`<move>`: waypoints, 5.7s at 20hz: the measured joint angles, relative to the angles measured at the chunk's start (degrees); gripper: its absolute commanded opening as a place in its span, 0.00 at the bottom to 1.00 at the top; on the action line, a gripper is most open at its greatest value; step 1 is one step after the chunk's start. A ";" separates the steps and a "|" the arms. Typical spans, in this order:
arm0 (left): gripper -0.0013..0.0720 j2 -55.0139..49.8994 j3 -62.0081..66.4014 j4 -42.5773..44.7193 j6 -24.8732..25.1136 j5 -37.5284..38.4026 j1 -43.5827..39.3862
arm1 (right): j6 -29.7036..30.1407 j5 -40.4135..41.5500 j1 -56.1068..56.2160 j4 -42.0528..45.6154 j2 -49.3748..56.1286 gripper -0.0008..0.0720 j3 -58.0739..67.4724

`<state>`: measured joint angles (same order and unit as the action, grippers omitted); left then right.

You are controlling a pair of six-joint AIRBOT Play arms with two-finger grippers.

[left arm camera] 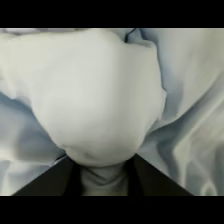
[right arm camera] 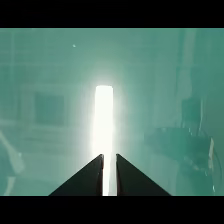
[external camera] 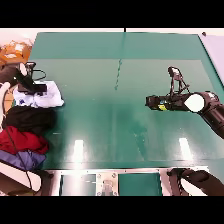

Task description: Fold the shirts.

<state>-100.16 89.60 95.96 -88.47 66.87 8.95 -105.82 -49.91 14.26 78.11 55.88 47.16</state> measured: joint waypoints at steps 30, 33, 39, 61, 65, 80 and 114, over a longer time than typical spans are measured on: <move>1.00 14.84 -9.88 -31.15 4.96 6.25 -20.28 | 10.82 -11.45 -10.56 -15.56 7.32 0.61 4.39; 1.00 14.78 -12.31 -30.58 4.79 5.07 -14.25 | 13.70 -6.29 -7.06 -20.85 13.40 0.61 4.76; 0.74 11.93 -15.50 -31.10 6.45 -2.73 -13.14 | 17.27 -0.50 -0.81 -28.98 28.20 0.60 10.86; 0.05 20.39 -8.98 -12.31 8.35 1.18 -8.98 | 23.02 -3.21 0.24 -38.64 48.85 0.04 44.15; 0.05 32.24 -2.91 -15.43 8.04 1.05 -8.04 | 25.49 -8.20 -5.22 -37.24 34.10 0.04 47.58; 0.05 44.02 8.68 -32.44 6.27 8.66 -7.78 | 26.95 -18.88 -22.82 -16.98 -8.83 0.04 40.76; 0.91 1.64 5.73 -52.19 22.40 11.19 2.93 | 28.83 -12.90 -45.18 -24.98 14.95 0.61 -10.40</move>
<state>-98.52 95.33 43.77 -66.06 78.06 11.88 -76.99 -62.81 -30.92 53.12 70.83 36.75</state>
